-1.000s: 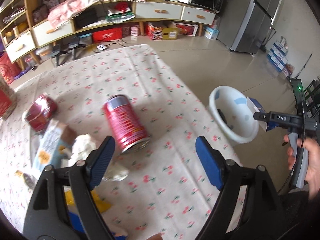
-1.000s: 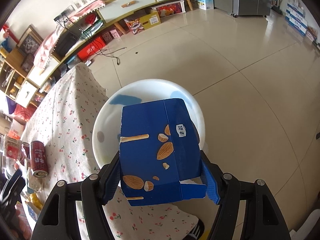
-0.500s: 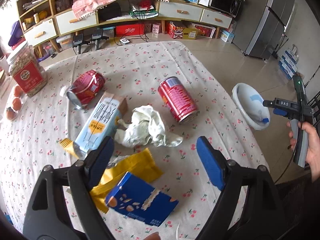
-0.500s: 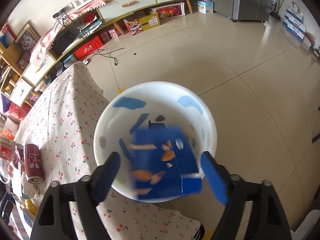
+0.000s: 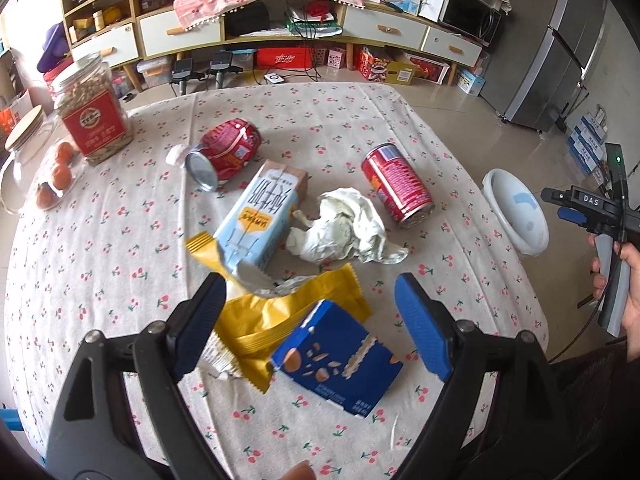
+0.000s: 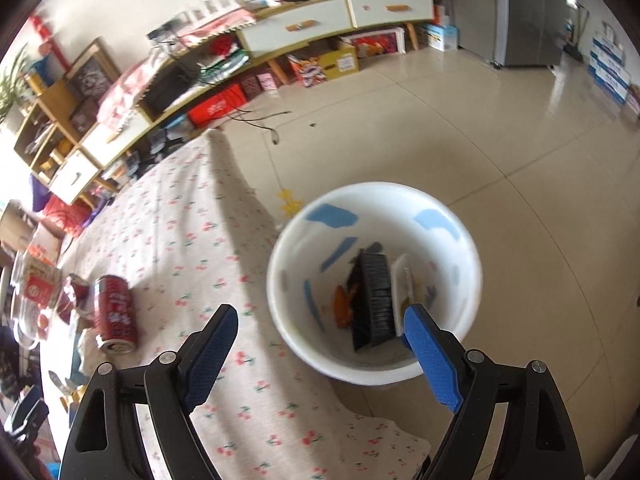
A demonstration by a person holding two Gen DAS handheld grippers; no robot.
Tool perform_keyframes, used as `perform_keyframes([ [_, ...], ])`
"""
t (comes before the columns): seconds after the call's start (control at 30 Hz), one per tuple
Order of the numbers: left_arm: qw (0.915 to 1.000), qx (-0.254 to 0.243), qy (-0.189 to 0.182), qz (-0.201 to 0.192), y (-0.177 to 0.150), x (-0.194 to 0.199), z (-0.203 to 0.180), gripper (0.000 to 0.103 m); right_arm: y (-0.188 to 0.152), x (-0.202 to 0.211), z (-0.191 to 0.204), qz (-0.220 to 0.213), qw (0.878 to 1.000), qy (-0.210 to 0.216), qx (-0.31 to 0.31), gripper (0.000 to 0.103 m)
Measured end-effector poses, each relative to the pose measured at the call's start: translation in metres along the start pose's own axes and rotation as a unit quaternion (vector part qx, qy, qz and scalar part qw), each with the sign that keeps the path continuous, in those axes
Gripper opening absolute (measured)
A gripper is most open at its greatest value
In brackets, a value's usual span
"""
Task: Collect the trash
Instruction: 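Grasp the second blue snack box with the right tool and lift it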
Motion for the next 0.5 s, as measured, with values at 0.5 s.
perform_keyframes([
  [0.5,0.9989,0.038,0.019,0.021,-0.030,-0.010,0.042,0.090,-0.033,-0.004,0.088,0.004,0.995,0.053,0.082,0.087],
])
Point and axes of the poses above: each gripper's, at about its wrist camera, not at the fingertips, and x roughly against the way its jaws point, z to its left, y to its top, the point moved 8 cm from there along -x, roughly the way its jaws point, and after that the axes turned 15 degrees about y, right-handed, at the moved point
